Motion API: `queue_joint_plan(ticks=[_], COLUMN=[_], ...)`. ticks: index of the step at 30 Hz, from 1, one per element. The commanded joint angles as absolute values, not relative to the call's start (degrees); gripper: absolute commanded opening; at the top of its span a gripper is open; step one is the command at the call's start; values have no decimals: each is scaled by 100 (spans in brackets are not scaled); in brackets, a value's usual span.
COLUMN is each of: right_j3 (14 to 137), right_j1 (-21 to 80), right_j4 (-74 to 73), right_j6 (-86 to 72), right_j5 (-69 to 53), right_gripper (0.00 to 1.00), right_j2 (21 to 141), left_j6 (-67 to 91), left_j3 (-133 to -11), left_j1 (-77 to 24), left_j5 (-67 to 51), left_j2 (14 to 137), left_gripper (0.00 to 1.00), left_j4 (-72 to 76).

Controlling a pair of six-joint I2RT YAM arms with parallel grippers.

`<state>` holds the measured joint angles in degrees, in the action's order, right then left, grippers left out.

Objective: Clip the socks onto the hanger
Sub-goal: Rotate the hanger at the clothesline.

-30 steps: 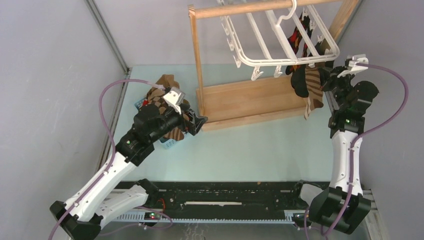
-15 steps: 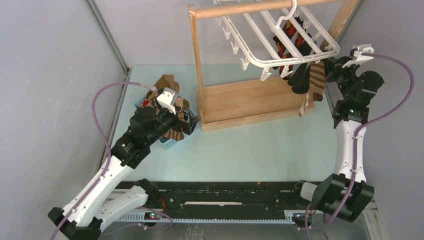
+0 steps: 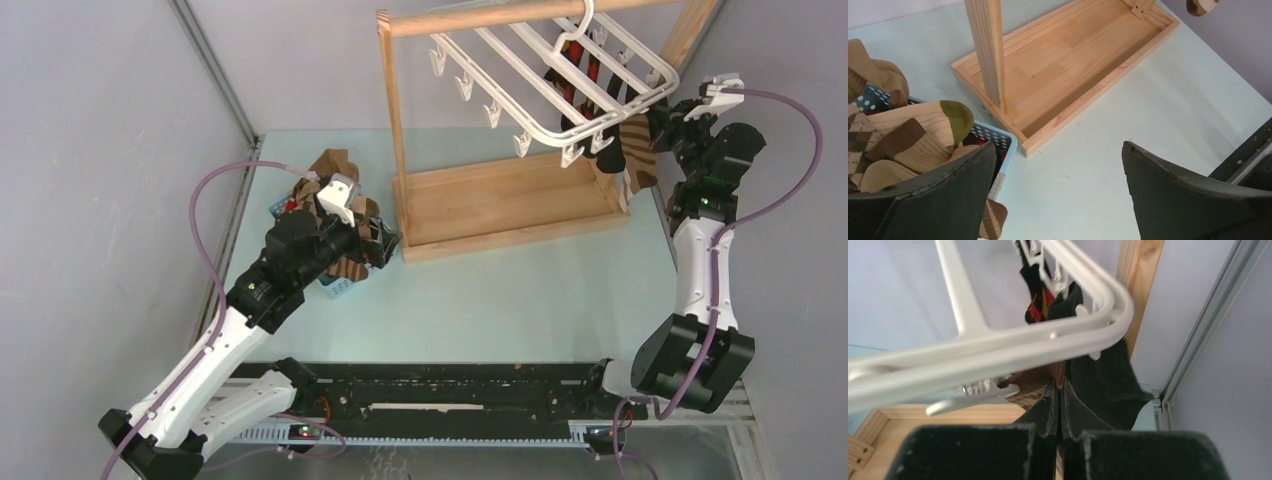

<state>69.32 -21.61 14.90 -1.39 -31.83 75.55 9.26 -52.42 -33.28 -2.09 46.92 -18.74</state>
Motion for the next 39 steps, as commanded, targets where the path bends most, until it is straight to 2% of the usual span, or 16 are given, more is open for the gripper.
queue_joint_plan(ticks=[1, 3, 14, 17, 23, 27, 30, 32, 34, 36, 39], right_j3=[7439, 7469, 7299, 7152, 6979, 6904, 7008, 7168, 7090, 6581, 5597], right_j1=[-2175, -2195, -2569, -2695, -3111, -3540, -3578, -3210, -2334, -1141, -290], right_j4=[1523, 1531, 1132, 897, 319, -520, -1722, -3024, -4076, -3439, -1573], right_j6=[-120, -120, -241, -200, -80, -15, 557, 1757, 3060, 3080, 1725], right_j5=[-3113, -3147, -4032, -4282, -4707, -5600, -7018, -7682, -7363, -6233, -4857], right_gripper=[1, 3, 26, 34, 58, 61, 60, 56, 53, 49, 14], right_j2=[7841, 7875, 7445, 7153, 6415, 5875, 5577, 5515, 5248, 4853, 4670], left_j6=[1020, 1032, 1025, 990, 900, 816, 779, 758, 724, 697, 678], left_j3=[-5418, -5423, -5292, -5313, -5308, -5333, -5303, -5265, -5249, -5283, -5364], left_j1=[-3285, -3285, -3277, -3273, -3266, -3248, -3233, -3217, -3210, -3199, -3190], left_j5=[-219, -252, -452, -481, -521, -461, -392, -378, -413, -497, -593], left_j2=[4757, 4771, 4790, 4820, 4873, 4841, 4763, 4723, 4724, 4784, 4886], left_gripper=[100, 100, 100, 100, 100, 100, 100, 100, 100, 100, 100], left_j4=[-1765, -1722, -1581, -1582, -1597, -1705, -1754, -1737, -1711, -1697, -1677])
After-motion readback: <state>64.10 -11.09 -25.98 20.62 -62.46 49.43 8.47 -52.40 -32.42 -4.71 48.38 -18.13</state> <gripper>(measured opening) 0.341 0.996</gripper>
